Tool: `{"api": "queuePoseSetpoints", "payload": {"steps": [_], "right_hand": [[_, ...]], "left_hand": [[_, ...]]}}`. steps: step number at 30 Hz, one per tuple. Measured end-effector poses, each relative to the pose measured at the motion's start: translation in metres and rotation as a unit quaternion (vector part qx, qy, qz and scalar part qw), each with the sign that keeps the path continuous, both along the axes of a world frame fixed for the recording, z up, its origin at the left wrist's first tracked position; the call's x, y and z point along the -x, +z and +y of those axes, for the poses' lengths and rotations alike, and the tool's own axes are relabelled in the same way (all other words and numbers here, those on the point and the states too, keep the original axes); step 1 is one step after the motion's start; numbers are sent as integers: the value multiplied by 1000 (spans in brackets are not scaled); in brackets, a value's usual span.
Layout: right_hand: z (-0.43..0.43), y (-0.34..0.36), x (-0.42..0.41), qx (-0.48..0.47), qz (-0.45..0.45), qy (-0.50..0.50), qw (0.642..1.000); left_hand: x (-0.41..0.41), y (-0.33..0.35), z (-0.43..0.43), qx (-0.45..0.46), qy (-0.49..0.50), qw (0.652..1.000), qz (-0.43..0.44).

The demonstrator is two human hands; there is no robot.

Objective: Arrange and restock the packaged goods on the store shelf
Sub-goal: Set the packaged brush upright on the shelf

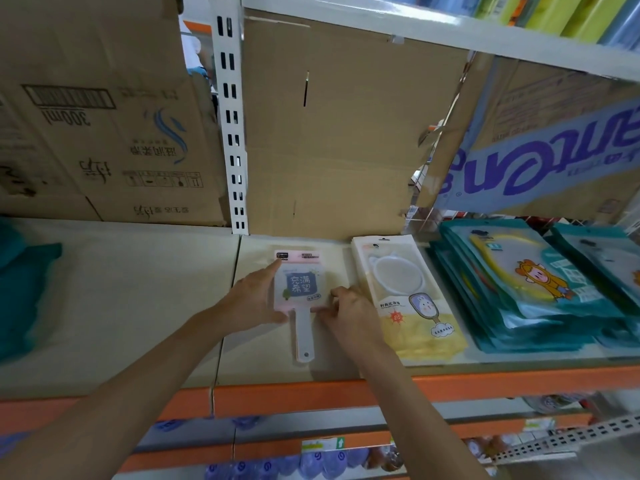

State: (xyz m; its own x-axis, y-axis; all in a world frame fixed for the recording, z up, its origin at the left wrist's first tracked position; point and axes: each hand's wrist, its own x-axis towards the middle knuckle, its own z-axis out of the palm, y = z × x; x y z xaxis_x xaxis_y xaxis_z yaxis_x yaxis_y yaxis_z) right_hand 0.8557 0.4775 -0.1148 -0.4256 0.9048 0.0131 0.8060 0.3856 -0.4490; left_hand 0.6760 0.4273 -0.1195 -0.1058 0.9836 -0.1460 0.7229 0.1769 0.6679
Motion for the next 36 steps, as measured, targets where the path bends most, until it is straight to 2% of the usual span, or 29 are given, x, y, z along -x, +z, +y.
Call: {"api": "queuePoseSetpoints", "payload": {"steps": [4,13,21,30,36], "right_hand": [[3,2,4,-4,-23,7,1000],[5,0,4,9,4,-3,1000],[6,3,4,6,-8,4,1000],[4,9,4,21,-33,14,999],[0,24,0,-46,-95,75,992]], "left_hand": [[-4,1,0,-19,26,999,13],[-2,-3,0,-20,40,999,25],[-12,3,0,-19,17,996,84],[-12,11,-3,-13,-3,995,94],[9,25,-13,7,-21,986,168]]}}
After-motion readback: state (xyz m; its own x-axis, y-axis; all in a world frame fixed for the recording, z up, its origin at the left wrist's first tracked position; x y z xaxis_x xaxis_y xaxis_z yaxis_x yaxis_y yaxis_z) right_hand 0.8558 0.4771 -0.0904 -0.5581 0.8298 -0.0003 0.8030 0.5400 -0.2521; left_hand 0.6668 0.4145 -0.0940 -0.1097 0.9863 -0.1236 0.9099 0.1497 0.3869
